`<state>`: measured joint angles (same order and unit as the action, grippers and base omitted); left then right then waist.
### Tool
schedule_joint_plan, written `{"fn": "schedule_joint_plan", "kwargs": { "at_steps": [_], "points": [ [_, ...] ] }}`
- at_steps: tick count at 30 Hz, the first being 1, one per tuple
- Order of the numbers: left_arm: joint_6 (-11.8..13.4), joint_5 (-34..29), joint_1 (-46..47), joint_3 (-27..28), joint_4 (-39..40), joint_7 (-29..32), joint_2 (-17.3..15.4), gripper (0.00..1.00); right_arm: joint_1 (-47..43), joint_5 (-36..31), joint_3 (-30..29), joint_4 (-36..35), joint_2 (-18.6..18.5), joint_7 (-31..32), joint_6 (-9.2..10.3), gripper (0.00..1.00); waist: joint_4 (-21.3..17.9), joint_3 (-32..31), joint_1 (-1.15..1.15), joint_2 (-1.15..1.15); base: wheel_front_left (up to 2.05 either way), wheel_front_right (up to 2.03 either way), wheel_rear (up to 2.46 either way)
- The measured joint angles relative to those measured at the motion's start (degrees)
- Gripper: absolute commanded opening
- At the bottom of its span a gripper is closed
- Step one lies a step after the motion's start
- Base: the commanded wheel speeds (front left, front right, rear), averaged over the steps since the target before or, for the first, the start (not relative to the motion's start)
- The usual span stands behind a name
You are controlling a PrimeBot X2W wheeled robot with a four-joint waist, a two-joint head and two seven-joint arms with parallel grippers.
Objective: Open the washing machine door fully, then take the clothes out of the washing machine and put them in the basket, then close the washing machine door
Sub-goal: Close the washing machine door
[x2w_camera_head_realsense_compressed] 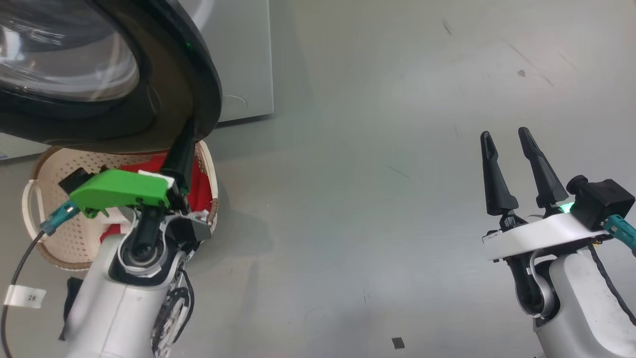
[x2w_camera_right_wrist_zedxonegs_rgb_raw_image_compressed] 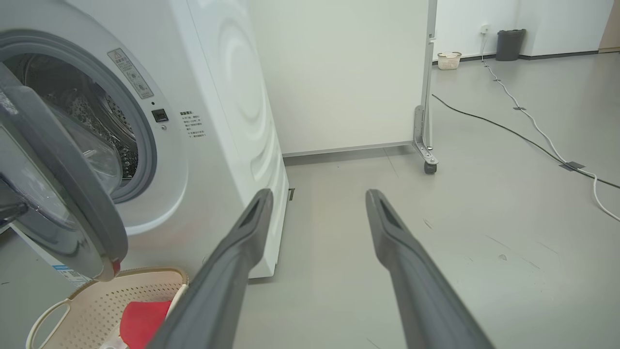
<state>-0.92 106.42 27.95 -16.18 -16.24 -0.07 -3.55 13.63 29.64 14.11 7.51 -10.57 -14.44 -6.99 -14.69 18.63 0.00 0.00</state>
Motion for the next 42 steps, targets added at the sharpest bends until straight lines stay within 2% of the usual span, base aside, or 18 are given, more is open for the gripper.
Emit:
{"fn": "schedule_joint_plan", "kwargs": {
  "at_steps": [7, 8, 10, 16, 20, 30, 33, 37, 42],
  "points": [
    [-1.7, -14.7, -2.9, -8.5, -1.7, -0.8, -6.0, 0.00, -1.5, -0.5, -0.9, 0.1, -0.4, 0.0, 0.00, 1.00, 3.4, -2.6, 0.00, 0.00, 0.00, 0.00, 0.00],
    [-1.7, -14.7, -2.9, -8.5, -1.7, -0.8, -6.0, 0.00, -1.5, -0.5, -0.9, 0.1, -0.4, 0.0, 0.00, 1.00, 3.4, -2.6, 0.00, 0.00, 0.00, 0.00, 0.00],
    [-1.9, -19.9, -3.0, -11.0, -1.8, -1.7, -7.8, 0.00, -1.9, -0.6, -1.2, 0.0, -0.6, 0.0, 0.01, 1.00, 4.5, -3.4, 0.00, 0.00, 0.00, 0.00, 0.00],
    [-2.0, -35.7, -3.0, -15.0, -1.6, -8.3, -14.1, 0.00, -2.9, -0.3, -2.3, -0.4, -0.4, 0.0, 0.01, 1.00, 8.1, -5.7, 0.00, 0.00, 0.00, 0.00, 0.00],
    [-0.5, -42.0, -3.0, -15.4, -1.4, -13.4, -15.5, 0.00, -3.6, 1.6, -2.9, -1.5, 0.8, 0.0, 0.01, 1.00, 10.2, -7.2, 0.00, 0.00, 0.00, 0.00, 0.00],
    [4.8, -50.5, -6.5, -13.6, 1.1, -14.7, -16.2, 0.00, -5.0, 1.5, -3.5, -2.6, 0.5, 0.0, 0.01, 1.00, 13.8, -10.7, 0.00, 0.00, 0.00, 0.00, 0.00],
    [5.3, -52.4, -8.2, -12.4, 2.2, -14.7, -15.9, 0.00, -5.3, 0.9, -3.5, -2.8, 0.3, 0.0, 0.01, 1.00, 14.4, -11.6, 0.00, 0.00, 0.00, 0.00, 0.00],
    [6.3, -56.4, -10.6, -6.3, 5.8, -14.6, -14.2, 0.00, -6.2, -0.1, -2.6, -2.8, -0.1, 0.0, 0.00, 1.00, 14.9, -12.5, 0.00, 0.00, 0.00, 0.00, 0.00],
    [6.8, -61.6, -15.0, -2.4, 9.0, -14.6, -11.9, 0.00, -6.7, -0.6, -2.9, -3.4, 0.0, 0.0, 0.01, 1.00, 15.1, -12.8, 0.00, 0.00, 0.00, 0.00, 0.00]
  ]
}}
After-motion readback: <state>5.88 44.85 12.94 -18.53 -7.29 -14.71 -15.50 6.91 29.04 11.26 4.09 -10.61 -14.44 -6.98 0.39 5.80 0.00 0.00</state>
